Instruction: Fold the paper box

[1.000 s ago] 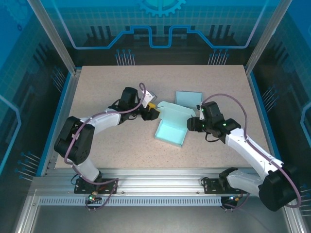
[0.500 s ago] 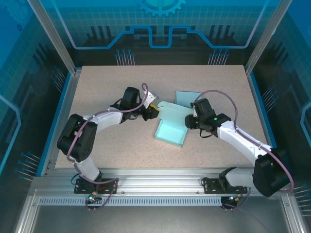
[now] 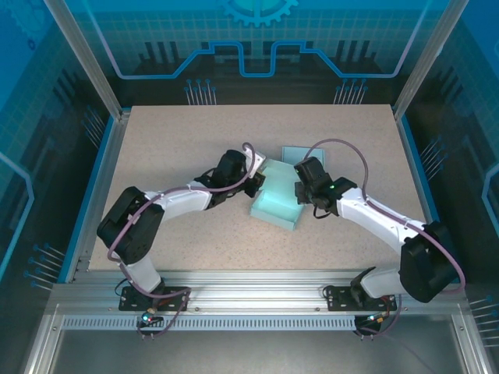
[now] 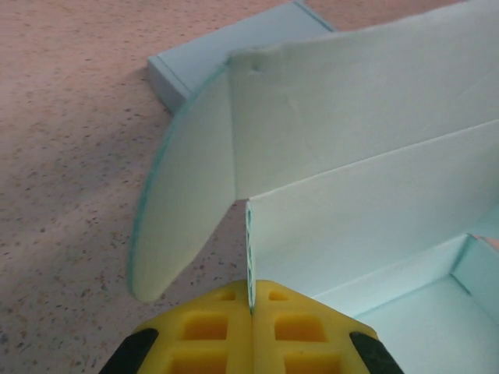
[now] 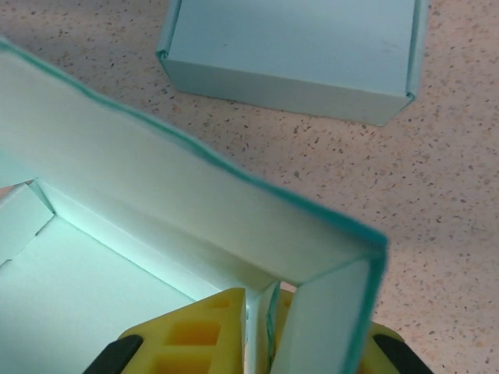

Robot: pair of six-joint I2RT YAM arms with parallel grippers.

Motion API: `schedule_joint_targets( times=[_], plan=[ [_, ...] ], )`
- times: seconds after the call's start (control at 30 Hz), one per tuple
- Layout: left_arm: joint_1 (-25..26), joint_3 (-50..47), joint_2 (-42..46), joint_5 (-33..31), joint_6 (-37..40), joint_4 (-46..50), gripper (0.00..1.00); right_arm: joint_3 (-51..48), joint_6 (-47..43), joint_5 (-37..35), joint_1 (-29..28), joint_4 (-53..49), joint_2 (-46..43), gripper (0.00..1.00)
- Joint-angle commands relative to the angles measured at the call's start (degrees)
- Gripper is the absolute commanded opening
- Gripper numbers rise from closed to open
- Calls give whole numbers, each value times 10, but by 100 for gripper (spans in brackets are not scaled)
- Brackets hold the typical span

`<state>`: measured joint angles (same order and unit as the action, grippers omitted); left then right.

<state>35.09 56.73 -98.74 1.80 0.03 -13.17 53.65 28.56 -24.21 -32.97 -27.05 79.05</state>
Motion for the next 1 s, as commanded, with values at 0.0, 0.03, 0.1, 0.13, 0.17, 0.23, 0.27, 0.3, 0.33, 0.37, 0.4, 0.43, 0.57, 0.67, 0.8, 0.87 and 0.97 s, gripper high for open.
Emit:
schedule_joint_targets(
  times=[0.0, 0.03, 0.1, 0.13, 0.17, 0.23, 0.27, 0.3, 0.33, 0.37, 0.4, 0.43, 0.57, 0.67, 0.8, 0.87, 0.97],
  plan=[
    [24, -31, 28, -86, -88, -46, 0, 30, 22, -51, -29, 38, 10, 18],
    [27, -36, 33, -93, -96, -57, 0, 33, 22, -55, -33, 45, 13, 19],
    [33, -40, 44, -119, -107, -64, 0, 40, 21, -57, -35, 54, 19, 19],
    [36, -42, 49, -133, -110, -66, 0, 44, 21, -58, -36, 58, 23, 20],
    [39, -44, 54, -144, -114, -70, 0, 48, 20, -58, -37, 60, 26, 20],
    [42, -57, 61, -160, -124, -90, 0, 56, 20, -57, -37, 67, 36, 21],
    [44, -62, 63, -168, -130, -99, 0, 60, 21, -57, -37, 68, 43, 22],
    [45, -68, 65, -180, -136, -110, 0, 67, 21, -57, -37, 67, 51, 23],
    [46, -74, 65, -191, -141, -122, 0, 73, 22, -56, -37, 67, 61, 23],
    [47, -78, 65, -199, -147, -129, 0, 78, 24, -57, -37, 65, 68, 24],
    [48, -83, 65, -209, -152, -136, 0, 84, 28, -56, -38, 62, 78, 24],
    [50, -87, 65, -221, -156, -140, 0, 88, 34, -55, -38, 59, 86, 24],
    [56, -106, 65, -263, -163, -164, 0, 92, 59, -55, -39, 53, 101, 31],
    [58, -118, 65, -283, -166, -178, 0, 97, 77, -60, -40, 45, 109, 31],
    [66, -125, 66, -316, -160, -191, 0, 101, 94, -57, -42, 46, 117, 31],
    [71, -124, 65, -335, -152, -189, 0, 108, 97, -59, -45, 42, 120, 31],
    [73, -123, 66, -347, -140, -191, 0, 119, 103, -69, -47, 28, 124, 31]
  ],
)
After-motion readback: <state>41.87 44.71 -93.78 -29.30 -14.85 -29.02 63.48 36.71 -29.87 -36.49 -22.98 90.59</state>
